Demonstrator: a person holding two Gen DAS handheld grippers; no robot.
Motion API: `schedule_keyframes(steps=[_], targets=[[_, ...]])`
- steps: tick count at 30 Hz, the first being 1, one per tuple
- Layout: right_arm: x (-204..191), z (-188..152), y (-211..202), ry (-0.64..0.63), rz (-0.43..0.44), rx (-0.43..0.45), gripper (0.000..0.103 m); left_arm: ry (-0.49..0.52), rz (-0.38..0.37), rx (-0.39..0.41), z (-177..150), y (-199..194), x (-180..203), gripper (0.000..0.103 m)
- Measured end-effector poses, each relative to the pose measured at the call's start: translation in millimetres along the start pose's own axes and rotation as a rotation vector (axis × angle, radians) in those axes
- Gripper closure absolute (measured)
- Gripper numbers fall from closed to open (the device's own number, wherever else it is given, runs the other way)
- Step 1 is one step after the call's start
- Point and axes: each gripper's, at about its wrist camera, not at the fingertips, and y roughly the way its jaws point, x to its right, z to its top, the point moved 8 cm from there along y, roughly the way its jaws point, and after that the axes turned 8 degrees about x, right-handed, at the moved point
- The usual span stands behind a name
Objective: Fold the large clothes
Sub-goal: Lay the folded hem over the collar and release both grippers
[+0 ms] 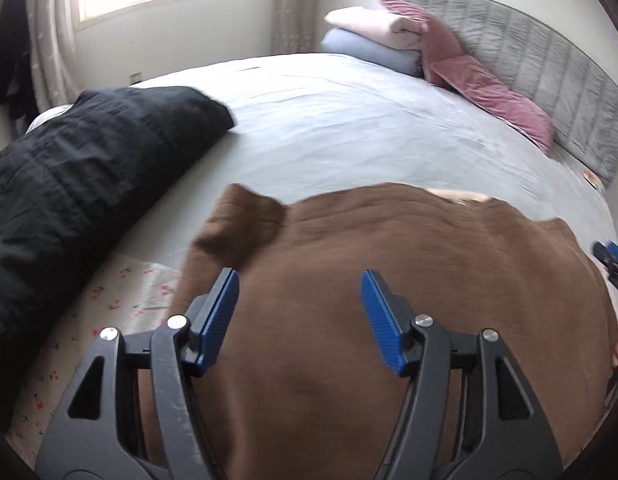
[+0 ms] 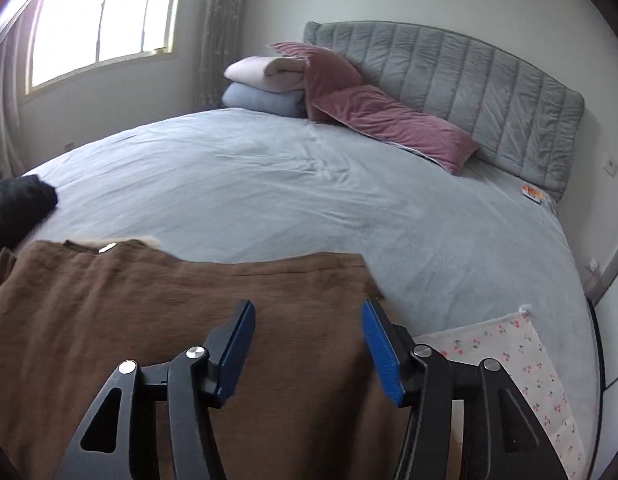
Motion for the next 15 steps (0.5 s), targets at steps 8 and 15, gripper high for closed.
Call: schedule_keyframes(steps=[8, 15], targets=[[-100.4, -43.6, 22.9, -0.114, 0.220, -0.175, 0.037, 0.157, -0.035, -0.126, -35.6, 35.8, 25.6, 0.020], [92.0, -69.4, 30.3, 0.134, -0.124, -0.265, 0.034, 0.116, 0.227, -0.178, -40.1, 18.8, -116.7, 0.016]])
